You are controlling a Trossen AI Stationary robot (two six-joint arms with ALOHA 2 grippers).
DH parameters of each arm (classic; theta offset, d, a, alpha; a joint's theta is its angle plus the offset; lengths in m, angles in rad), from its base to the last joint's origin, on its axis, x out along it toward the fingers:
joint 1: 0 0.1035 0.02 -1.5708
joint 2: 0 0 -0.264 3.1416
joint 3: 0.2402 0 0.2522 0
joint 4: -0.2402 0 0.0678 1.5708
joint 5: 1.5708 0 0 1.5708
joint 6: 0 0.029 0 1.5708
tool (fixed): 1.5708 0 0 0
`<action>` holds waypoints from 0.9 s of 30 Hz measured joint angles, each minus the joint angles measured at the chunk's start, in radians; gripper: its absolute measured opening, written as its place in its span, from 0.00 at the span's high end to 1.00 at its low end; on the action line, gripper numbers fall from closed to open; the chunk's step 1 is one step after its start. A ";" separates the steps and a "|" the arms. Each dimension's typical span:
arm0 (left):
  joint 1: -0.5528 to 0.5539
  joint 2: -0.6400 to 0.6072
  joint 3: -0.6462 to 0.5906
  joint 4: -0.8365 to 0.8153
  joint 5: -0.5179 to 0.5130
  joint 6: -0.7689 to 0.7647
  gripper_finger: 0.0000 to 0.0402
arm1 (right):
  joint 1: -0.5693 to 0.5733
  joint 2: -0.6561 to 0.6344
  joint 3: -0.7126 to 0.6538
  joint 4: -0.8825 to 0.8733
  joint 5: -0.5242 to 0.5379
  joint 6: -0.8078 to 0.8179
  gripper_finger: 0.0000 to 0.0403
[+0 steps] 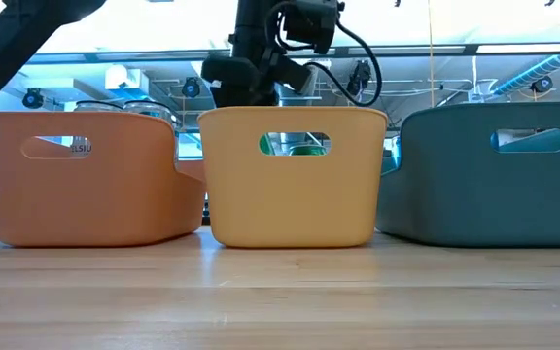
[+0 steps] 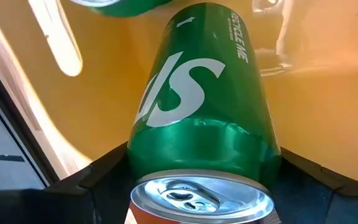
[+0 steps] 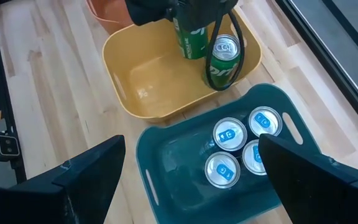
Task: Sort soda cans
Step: Put the top left green soda can into the yellow bin
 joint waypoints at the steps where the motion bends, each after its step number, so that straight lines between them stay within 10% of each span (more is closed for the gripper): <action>1: 0.003 0.000 -0.004 0.001 0.000 0.002 0.29 | 0.000 0.000 0.000 0.002 0.000 0.003 0.10; 27: 0.026 0.000 -0.039 0.027 -0.017 0.020 0.20 | 0.000 0.001 0.000 0.009 0.000 0.049 0.10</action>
